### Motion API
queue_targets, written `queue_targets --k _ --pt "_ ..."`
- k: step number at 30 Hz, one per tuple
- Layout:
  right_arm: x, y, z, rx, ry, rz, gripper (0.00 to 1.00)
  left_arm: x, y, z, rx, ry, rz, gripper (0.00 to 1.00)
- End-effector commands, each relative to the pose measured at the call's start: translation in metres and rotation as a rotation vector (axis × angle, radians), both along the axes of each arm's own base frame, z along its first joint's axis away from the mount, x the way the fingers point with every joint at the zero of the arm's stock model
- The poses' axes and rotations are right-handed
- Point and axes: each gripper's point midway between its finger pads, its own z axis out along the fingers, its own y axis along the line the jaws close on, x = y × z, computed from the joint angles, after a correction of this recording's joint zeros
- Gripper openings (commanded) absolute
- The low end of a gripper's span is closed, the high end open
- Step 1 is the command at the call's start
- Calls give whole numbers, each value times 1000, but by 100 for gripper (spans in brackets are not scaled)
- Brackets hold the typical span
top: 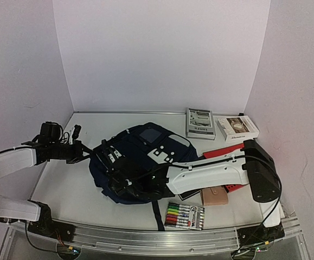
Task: Pack the student bag
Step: Unzip the student bag at the center of the board.
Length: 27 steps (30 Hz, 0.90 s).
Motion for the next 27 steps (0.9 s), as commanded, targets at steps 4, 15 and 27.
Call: queue_targets --k 4,15,27 --pt "-4 -24 71 80 -53 0 0 31 34 1 176 -22 180 0" --pt "-33 -49 121 202 -28 124 0 55 35 -14 203 2 191 0" --pt "-55 -60 193 391 -82 256 0 62 17 -27 182 -16 61 7"
